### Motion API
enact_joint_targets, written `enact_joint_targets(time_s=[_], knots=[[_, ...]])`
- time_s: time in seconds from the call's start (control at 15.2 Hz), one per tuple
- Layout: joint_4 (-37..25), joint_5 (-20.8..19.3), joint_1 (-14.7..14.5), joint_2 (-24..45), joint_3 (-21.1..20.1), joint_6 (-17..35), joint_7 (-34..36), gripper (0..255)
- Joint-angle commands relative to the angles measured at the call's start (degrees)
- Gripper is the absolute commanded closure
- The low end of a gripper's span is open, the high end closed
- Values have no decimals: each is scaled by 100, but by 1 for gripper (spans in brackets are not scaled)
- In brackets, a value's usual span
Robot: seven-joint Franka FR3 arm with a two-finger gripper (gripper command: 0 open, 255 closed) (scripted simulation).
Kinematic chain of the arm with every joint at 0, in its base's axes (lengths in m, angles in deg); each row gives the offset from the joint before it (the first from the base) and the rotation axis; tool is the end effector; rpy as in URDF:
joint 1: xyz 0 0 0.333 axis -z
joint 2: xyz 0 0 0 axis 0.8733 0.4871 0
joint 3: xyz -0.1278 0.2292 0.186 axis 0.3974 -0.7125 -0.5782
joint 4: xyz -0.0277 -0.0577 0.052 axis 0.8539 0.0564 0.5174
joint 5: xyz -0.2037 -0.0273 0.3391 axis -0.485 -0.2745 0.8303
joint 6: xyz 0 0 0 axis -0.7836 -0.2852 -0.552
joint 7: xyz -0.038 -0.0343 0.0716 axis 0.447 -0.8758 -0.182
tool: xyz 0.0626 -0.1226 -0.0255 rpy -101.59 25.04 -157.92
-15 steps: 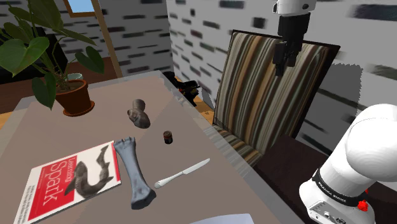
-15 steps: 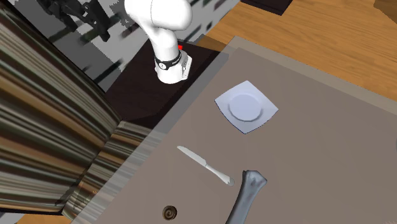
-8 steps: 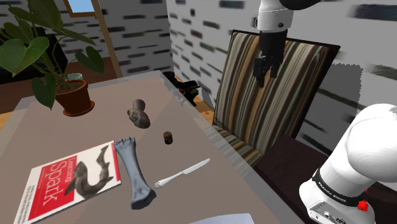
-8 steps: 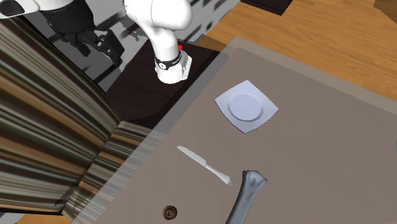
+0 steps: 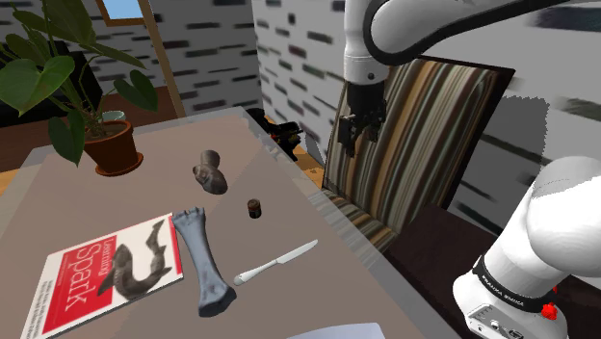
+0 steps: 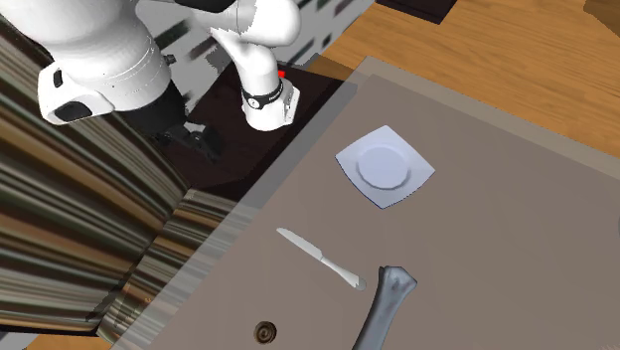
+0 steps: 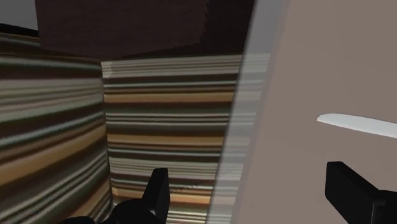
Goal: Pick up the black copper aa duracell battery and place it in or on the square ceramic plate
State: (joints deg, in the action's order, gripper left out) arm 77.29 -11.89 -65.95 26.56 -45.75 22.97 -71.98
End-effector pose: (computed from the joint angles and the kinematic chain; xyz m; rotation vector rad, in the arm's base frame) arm 0.3803 0.0822 0.4473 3.1040 0.0167 -0.1324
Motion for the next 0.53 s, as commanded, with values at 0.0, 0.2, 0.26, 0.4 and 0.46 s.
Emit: enact_joint_targets(time_s=[0.0, 0.2, 0.26, 0.4, 0.46], knots=[[-95, 43, -34, 347, -107, 305, 143, 0], [-256, 81, -94, 897, -291, 757, 396, 0], [-325, 81, -113, 1087, -350, 899, 483, 0], [-486, 63, -150, 1478, -461, 1168, 660, 0], [-578, 44, -168, 1678, -512, 1295, 751, 0]])
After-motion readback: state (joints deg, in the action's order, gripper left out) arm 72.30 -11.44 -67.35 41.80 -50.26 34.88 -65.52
